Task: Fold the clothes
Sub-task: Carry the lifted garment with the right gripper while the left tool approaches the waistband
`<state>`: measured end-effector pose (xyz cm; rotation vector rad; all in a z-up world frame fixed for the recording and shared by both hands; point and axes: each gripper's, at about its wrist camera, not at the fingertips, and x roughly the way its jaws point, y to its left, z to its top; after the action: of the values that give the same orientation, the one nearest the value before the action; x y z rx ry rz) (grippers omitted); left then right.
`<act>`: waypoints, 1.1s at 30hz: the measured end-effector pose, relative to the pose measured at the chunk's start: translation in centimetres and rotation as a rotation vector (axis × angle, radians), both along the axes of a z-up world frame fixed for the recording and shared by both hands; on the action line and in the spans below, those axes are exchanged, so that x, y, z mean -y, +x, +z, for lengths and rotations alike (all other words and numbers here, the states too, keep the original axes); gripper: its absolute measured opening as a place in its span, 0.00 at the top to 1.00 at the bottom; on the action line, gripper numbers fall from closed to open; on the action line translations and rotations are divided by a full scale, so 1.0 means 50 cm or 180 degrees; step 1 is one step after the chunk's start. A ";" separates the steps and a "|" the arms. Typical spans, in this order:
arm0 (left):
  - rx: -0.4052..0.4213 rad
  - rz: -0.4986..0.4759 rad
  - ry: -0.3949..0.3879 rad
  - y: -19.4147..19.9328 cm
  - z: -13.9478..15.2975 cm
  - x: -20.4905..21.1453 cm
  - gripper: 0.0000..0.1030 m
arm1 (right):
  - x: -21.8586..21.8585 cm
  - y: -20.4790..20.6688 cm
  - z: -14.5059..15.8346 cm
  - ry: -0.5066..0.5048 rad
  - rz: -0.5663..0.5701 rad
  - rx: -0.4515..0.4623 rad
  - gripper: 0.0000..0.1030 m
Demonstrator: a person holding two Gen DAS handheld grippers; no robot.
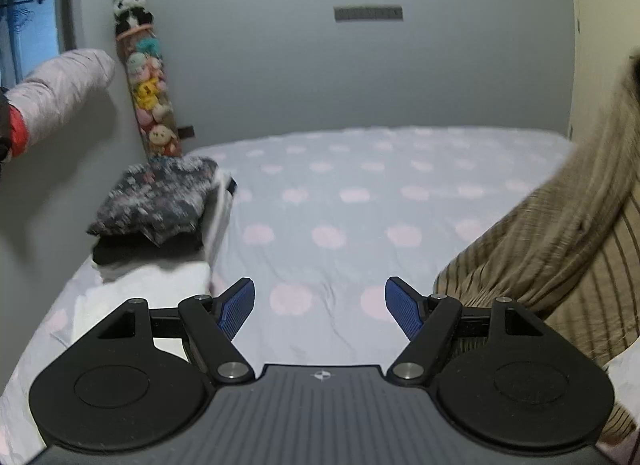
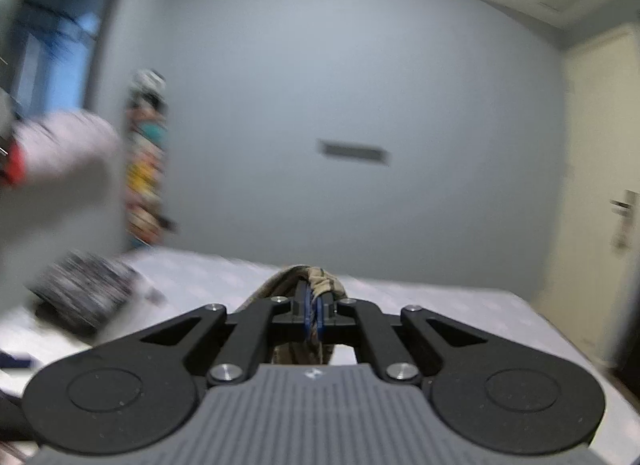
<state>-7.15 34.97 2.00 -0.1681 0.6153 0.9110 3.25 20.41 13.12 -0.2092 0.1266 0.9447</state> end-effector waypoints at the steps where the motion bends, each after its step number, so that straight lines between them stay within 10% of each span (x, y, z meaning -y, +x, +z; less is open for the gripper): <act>1: -0.0023 -0.0066 -0.0025 0.009 -0.017 0.000 0.17 | 0.002 0.021 -0.035 -0.0112 -0.0180 -0.0003 0.97; 13: -0.0517 -0.0905 -0.0424 0.127 -0.207 -0.004 0.17 | 0.066 0.250 -0.328 -0.0931 -0.1368 -0.0931 0.94; 17: -0.0673 -0.0920 -0.0448 0.145 -0.269 -0.022 0.17 | 0.060 0.243 -0.348 -0.1060 -0.1284 -0.0741 0.86; 20: -0.0775 -0.1017 -0.0449 0.147 -0.300 -0.029 0.17 | 0.083 0.220 -0.344 -0.1121 -0.1173 -0.0489 0.54; 33: -0.0899 -0.1019 -0.0555 0.148 -0.340 -0.039 0.17 | 0.022 0.074 -0.349 -0.1674 0.0009 0.0111 0.48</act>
<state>0.27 36.90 -14.98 -0.0932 0.9554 0.5736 6.97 19.29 -4.32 -0.7106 0.3427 0.8960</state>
